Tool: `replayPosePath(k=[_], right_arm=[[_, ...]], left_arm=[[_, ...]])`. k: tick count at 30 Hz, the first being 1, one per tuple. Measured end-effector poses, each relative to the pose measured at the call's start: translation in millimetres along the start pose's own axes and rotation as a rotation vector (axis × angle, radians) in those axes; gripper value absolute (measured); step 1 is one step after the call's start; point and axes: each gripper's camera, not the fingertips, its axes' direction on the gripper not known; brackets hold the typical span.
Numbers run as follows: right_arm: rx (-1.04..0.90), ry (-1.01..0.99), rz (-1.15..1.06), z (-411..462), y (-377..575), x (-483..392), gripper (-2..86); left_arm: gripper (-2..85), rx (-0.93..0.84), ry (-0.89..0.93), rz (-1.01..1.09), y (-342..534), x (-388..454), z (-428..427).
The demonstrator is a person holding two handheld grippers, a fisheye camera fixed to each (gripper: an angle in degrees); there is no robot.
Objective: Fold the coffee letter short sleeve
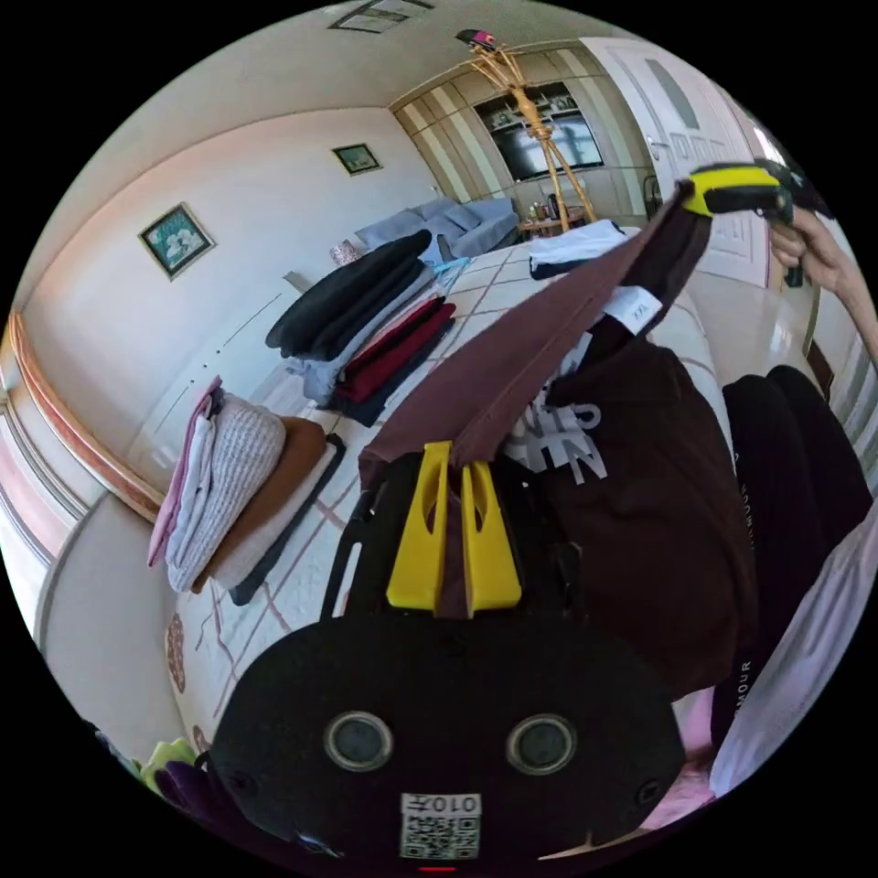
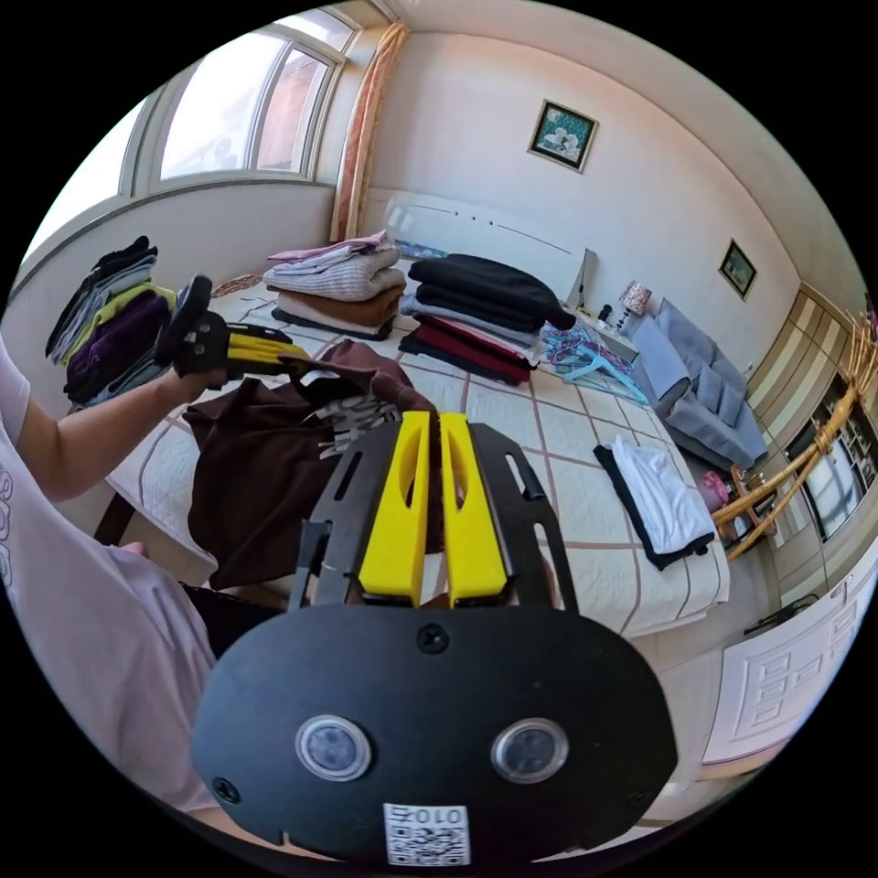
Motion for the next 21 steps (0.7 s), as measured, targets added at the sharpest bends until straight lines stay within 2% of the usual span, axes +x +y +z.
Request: replayPosePath(k=[4, 7, 13, 19, 21], right_arm=[[-0.024, -0.054, 0.006, 16.8, 23.6, -11.8, 2.6], [-0.038, 0.03, -0.047, 9.6, 14.9, -23.5, 2.9], [0.094, 0.286, -0.158, -107.4, -65.2, -17.6, 3.5], [0.292, 0.48, -0.126, -254.3, -111.1, -21.3, 3.6], [0.392, 0.543, -0.094, -303.9, -107.7, -31.2, 3.5]], left_arm=[[-0.4, 0.035, 0.016, -0.078, 1.0, -31.8, -11.4], [-0.4, 0.106, -0.061, -0.026, -30.6, -44.2, -46.5], [-0.4, 0.325, -0.22, 0.035, -114.0, -89.8, -179.9], [-0.4, 0.545, -0.244, 0.059, -155.9, -130.3, -334.8], [-0.4, 0.606, -0.198, 0.064, -159.5, -135.4, -371.1]])
